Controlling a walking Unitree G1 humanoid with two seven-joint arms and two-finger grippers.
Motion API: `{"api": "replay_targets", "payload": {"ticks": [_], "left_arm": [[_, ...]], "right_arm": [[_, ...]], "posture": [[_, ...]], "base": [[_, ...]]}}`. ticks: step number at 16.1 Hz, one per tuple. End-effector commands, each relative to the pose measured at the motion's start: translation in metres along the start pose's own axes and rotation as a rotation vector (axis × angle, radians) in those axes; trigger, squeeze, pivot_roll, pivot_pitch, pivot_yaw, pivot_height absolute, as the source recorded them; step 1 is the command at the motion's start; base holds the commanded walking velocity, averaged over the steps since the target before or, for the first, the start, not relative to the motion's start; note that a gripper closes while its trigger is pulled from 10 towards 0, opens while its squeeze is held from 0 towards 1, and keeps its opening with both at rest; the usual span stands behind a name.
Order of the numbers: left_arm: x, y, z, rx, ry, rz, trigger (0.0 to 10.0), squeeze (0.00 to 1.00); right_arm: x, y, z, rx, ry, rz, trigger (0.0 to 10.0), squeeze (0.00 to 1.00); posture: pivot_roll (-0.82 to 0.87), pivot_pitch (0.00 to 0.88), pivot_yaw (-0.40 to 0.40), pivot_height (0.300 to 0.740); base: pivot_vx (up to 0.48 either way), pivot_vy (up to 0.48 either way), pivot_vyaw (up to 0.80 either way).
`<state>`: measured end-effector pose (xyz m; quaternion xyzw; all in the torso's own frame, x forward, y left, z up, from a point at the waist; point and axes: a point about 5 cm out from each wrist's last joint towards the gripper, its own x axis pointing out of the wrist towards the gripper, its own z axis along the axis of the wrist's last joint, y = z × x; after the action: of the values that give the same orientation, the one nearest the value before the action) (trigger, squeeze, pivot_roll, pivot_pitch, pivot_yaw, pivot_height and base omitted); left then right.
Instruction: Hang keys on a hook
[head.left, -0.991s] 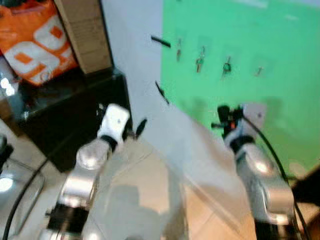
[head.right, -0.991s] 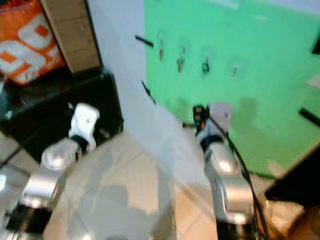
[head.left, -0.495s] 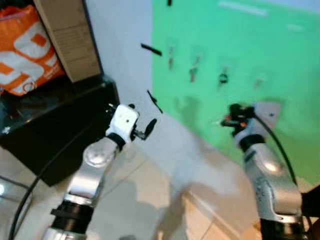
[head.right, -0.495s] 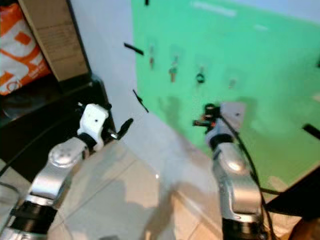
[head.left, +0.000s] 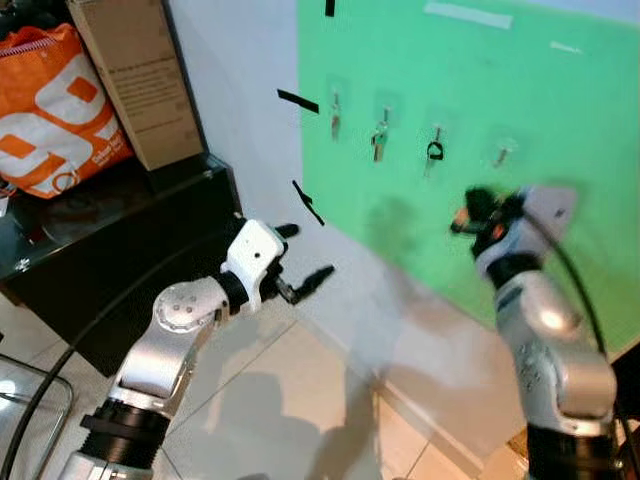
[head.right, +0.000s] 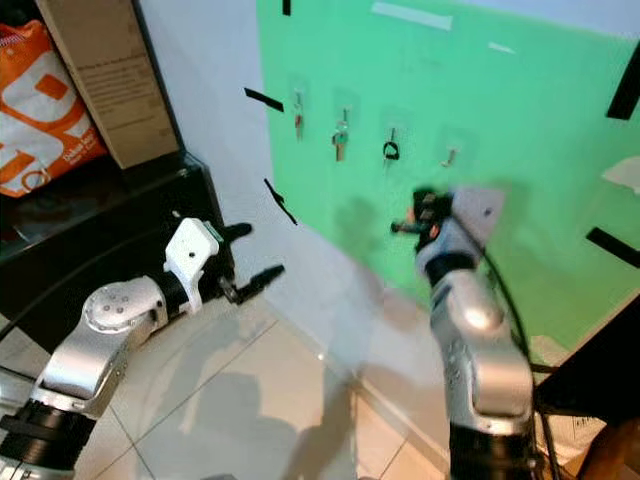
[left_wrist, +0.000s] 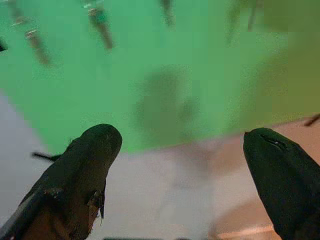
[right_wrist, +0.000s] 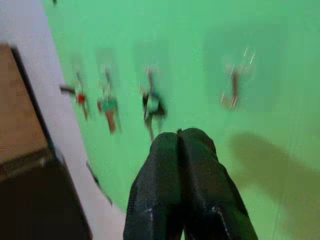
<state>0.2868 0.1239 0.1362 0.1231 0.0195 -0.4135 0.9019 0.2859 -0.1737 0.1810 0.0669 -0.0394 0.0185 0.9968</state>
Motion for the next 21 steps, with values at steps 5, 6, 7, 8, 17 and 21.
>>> {"api": "replay_targets", "payload": {"ticks": [5,6,7,8,17,21], "left_arm": [[-0.012,-0.004,0.011,-0.050,-0.006,-0.206,10.0,0.00],[-0.015,-0.003,0.011,-0.053,0.005,-0.236,10.0,0.00],[-0.016,-0.001,0.011,-0.049,0.012,-0.242,10.0,0.00],[-0.018,0.002,0.012,-0.051,0.014,-0.247,10.0,0.00],[-0.016,0.006,0.020,-0.043,0.011,-0.293,10.0,0.00],[-0.016,0.006,0.021,-0.041,0.016,-0.297,10.0,0.00]], "right_arm": [[0.012,0.000,0.021,0.071,-0.057,0.020,10.0,0.00],[0.014,0.001,0.023,0.071,-0.061,0.023,10.0,0.00],[0.015,0.001,0.024,0.072,-0.064,0.026,10.0,0.00],[0.017,0.001,0.025,0.074,-0.067,0.030,10.0,0.00],[0.033,-0.012,0.032,0.119,-0.098,-0.063,10.0,0.00],[0.038,-0.013,0.024,0.116,-0.076,-0.085,10.0,0.00]], "posture": [[-0.06,0.000,0.043,0.740],[-0.06,0.000,0.041,0.740],[-0.06,0.000,0.041,0.740],[-0.06,0.000,0.043,0.740],[-0.06,0.000,0.051,0.740],[-0.06,0.000,0.052,0.740]], "base": [[0.000,0.000,0.00],[0.000,0.000,0.00],[0.000,0.000,0.00],[0.000,0.000,0.00],[0.000,0.000,0.00],[0.000,0.000,0.00]]}}
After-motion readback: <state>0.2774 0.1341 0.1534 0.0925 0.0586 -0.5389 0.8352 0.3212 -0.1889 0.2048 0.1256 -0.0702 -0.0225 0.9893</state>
